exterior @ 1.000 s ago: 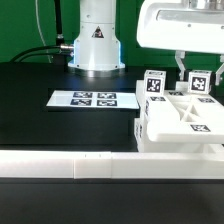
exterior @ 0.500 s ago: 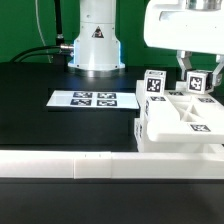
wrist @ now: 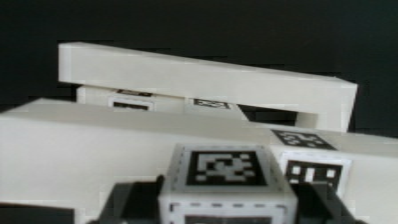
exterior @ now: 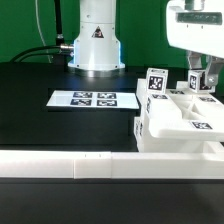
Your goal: Assemble chair
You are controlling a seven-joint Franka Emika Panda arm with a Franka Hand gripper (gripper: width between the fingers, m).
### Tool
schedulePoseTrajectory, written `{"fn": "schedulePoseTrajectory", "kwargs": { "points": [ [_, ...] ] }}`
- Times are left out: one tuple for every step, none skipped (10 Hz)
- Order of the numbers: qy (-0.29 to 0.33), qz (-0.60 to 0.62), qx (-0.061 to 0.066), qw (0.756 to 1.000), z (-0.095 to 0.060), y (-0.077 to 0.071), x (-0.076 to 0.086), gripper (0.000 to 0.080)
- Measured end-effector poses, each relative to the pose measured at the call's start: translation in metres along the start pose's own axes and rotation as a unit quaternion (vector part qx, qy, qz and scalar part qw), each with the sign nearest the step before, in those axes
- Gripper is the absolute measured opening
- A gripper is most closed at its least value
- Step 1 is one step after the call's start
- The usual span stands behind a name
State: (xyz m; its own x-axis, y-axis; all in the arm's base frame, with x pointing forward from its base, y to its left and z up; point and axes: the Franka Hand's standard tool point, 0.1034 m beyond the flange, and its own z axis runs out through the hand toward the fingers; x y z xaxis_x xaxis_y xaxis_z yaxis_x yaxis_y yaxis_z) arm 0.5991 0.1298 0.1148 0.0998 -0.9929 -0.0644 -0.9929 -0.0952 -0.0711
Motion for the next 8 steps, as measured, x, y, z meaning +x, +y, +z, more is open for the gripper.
{"fn": "schedulePoseTrajectory", "kwargs": {
  "points": [
    [-0.002, 0.053, -0.002, 0.999, 0.0003, -0.0001, -0.0002, 0.0284],
    [-0.004, 0.069, -0.001, 0.998, 0.0002, -0.0005, -0.0004, 0.0284],
    [-0.004, 0.054, -0.001, 0.999, 0.0005, -0.0004, -0.0005, 0.0362],
    [-0.004, 0.036, -0.002, 0.999, 0.0005, -0.0004, -0.0005, 0.0362],
    [-0.004, 0.015, -0.002, 1.0, 0.0001, -0.0005, -0.001, 0.0497],
    [-0.006, -0.014, -0.005, 1.0, -0.0005, -0.0003, -0.0038, 0.0616],
    [-0.003, -0.076, -0.012, 0.997, -0.0017, 0.0001, -0.0075, 0.0639],
    [-0.003, -0.111, -0.008, 0.994, -0.0016, -0.0009, -0.0079, 0.0639]
  ]
}}
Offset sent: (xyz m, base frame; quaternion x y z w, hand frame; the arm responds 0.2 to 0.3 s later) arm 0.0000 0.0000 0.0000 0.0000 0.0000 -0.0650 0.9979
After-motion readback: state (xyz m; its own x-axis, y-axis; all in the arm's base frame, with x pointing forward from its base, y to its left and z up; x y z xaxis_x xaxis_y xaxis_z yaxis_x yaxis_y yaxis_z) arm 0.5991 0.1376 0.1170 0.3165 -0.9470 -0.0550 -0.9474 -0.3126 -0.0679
